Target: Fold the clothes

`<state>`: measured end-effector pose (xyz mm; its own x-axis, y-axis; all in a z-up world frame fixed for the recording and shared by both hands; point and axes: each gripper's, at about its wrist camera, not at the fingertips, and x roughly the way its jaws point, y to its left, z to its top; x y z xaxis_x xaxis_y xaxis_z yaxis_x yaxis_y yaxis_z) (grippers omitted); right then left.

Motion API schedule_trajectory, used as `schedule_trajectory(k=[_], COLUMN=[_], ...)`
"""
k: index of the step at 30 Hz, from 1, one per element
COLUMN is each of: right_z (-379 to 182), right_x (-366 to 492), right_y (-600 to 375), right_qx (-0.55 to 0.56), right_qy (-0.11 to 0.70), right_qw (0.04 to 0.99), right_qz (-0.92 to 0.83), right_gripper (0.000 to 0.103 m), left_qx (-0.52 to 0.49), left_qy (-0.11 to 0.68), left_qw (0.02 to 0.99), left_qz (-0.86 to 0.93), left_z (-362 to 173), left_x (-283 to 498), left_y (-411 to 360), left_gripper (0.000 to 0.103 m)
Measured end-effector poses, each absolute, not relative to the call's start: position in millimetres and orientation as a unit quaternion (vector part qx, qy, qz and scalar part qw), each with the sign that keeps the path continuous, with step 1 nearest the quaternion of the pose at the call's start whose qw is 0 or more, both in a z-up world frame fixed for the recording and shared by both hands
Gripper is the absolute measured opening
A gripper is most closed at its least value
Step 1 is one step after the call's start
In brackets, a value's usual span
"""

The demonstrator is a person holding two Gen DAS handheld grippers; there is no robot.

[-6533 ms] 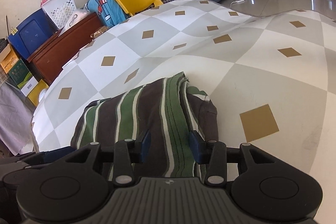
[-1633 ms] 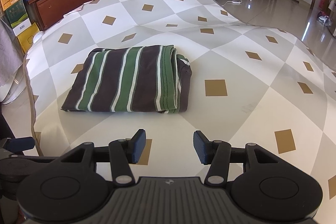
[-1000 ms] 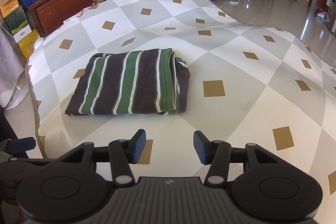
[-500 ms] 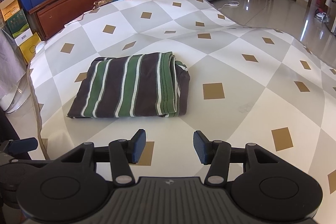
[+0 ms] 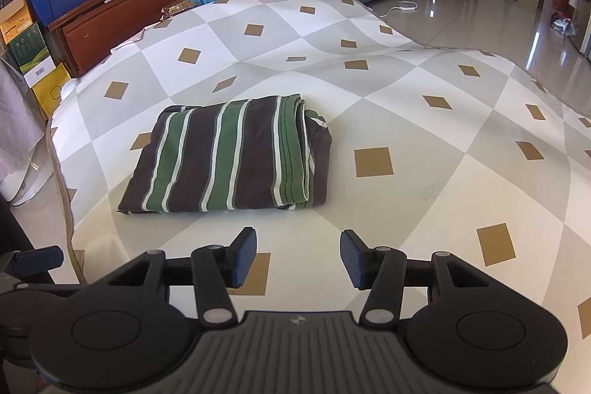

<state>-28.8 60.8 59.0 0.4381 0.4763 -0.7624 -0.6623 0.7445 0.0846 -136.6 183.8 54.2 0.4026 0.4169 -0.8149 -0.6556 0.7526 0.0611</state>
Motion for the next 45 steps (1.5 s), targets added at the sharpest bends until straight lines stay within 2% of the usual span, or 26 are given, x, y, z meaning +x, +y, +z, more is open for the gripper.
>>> schedule_trajectory(k=[45], right_z=[63], right_x=[-24], right_y=[57], right_qx=[-0.094], right_qy=[0.404], right_qw=[0.851], right_qz=[0.323], right_gripper=[0.049], left_qx=[-0.11], left_qy=[0.431], left_qw=[0.85], left_qz=[0.284], left_z=[66], left_x=[-126], left_y=[170], left_gripper=[0.103])
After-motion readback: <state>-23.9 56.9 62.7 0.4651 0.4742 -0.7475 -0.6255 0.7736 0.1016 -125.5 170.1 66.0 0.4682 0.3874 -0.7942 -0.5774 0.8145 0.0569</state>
